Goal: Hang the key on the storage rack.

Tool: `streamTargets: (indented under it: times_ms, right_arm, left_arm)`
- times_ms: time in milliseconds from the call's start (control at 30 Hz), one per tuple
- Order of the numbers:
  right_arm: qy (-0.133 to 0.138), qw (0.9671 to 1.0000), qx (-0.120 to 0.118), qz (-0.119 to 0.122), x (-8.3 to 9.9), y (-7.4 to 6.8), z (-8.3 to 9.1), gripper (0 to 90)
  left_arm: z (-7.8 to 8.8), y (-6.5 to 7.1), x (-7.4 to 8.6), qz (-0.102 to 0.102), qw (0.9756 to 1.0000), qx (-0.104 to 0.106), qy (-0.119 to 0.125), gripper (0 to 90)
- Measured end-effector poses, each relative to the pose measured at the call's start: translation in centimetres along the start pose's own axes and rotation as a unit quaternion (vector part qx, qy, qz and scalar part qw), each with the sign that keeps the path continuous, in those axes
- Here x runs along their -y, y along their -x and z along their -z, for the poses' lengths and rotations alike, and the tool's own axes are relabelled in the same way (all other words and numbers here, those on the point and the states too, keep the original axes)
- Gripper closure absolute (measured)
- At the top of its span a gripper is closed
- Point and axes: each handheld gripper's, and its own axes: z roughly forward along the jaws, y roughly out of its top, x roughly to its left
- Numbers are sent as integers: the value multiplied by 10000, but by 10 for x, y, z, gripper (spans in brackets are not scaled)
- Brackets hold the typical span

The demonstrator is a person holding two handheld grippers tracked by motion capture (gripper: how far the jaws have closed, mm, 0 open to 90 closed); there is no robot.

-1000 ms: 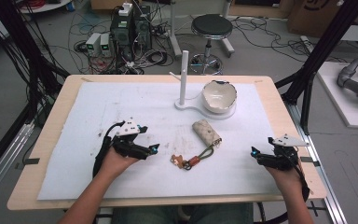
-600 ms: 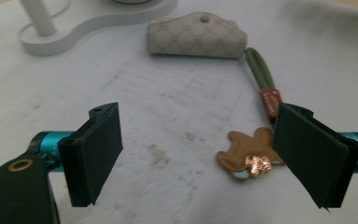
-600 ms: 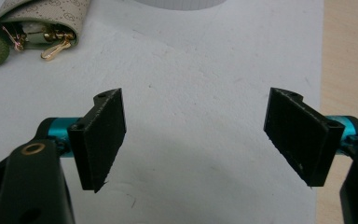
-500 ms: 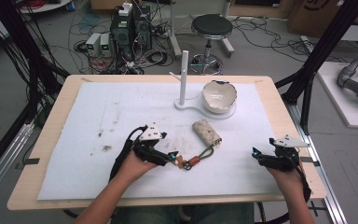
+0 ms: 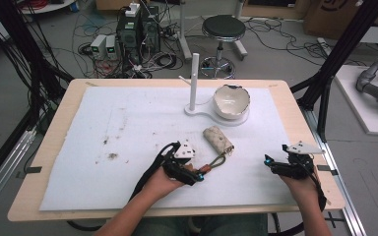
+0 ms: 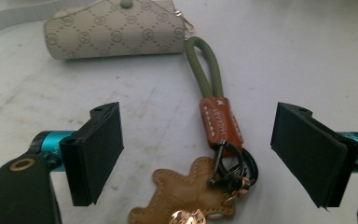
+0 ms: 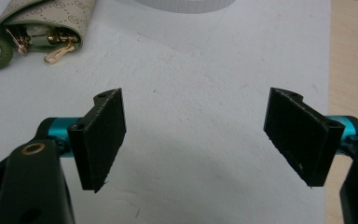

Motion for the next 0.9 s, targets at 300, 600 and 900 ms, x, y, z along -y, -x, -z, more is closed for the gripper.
streamTargets:
  times_ms: [300, 600, 900]
  right_arm:
    - [-16, 10000, -3, 1, 0, 1, 0, 212]
    - [-19, 10000, -43, 30, 0, 0, -2, 212]
    - [-49, 10000, -48, 19, 1, 0, -3, 212]
  left_arm:
    - [-9, 3, 0, -15, 9999, 65, -116, 234]
    - [-21, 8, 0, -153, 9994, 32, -312, 347]
    - [-22, 10, 0, -244, 9989, 44, -405, 460]
